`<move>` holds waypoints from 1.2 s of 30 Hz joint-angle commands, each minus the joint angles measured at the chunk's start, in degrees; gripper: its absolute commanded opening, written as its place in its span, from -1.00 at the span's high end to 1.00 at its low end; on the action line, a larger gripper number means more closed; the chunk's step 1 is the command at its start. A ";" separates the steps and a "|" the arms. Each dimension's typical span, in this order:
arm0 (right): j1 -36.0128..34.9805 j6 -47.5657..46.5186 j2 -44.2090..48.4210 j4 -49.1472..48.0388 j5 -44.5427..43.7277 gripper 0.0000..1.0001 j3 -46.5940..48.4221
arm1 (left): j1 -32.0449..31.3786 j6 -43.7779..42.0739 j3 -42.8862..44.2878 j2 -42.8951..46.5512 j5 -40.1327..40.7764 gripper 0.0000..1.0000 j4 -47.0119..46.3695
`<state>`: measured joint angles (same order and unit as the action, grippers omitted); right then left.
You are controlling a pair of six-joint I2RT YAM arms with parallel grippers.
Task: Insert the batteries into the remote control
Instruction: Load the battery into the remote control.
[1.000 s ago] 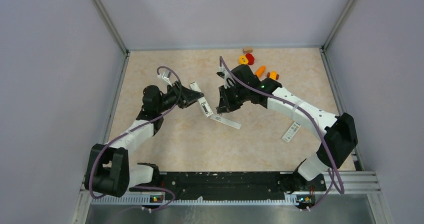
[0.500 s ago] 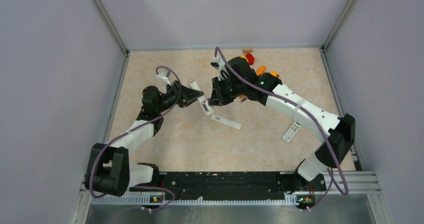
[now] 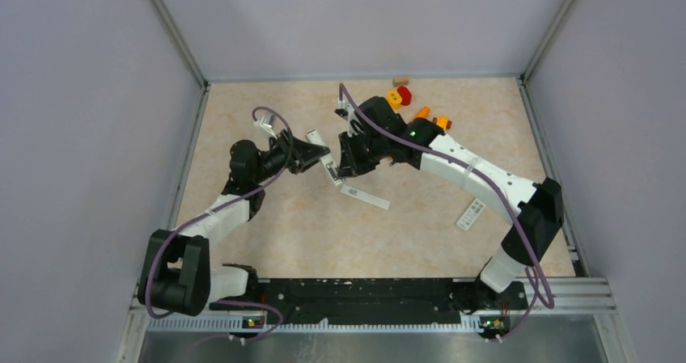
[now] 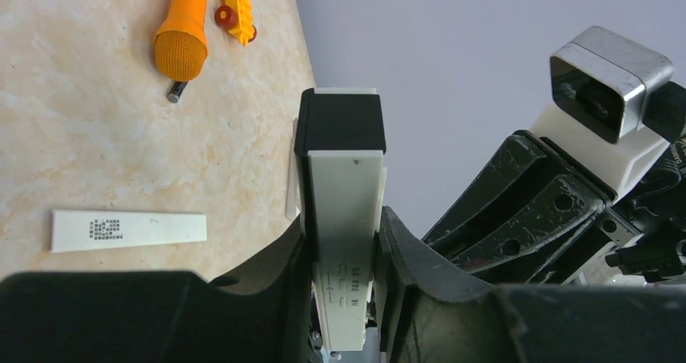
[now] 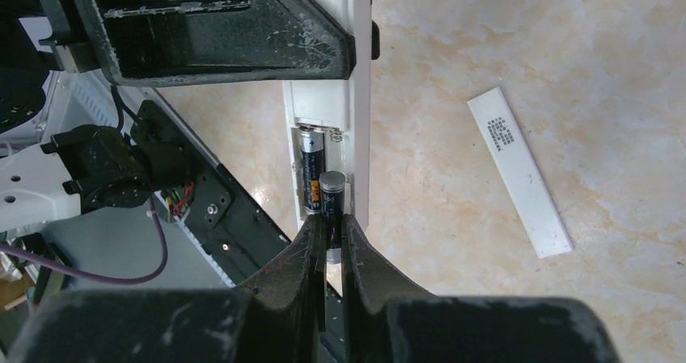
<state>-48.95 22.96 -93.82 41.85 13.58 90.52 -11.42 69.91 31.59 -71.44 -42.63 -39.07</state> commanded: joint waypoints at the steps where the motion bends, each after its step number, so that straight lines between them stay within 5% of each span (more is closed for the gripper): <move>1: -1.37 -1.08 -0.29 -1.33 -0.94 1.00 2.48 | -0.27 3.80 0.19 -0.72 -2.04 1.00 -6.54; 6: -1.42 -0.94 -1.46 -1.13 -0.80 0.98 3.20 | -0.27 4.25 0.61 -1.03 -2.28 1.00 -6.55; 26: -1.41 3.20 2.82 -4.34 -6.67 0.15 2.59 | -0.27 5.88 0.20 -1.12 -2.57 1.00 -6.72; 36: -1.37 5.40 8.76 -12.49 -8.02 0.06 -1.82 | 0.45 11.46 -0.08 -1.63 -4.51 1.00 -9.27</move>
<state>-50.24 26.92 -90.15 35.40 7.33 90.39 -11.42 77.87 31.59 -72.77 -44.91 -41.82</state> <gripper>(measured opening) 0.467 0.330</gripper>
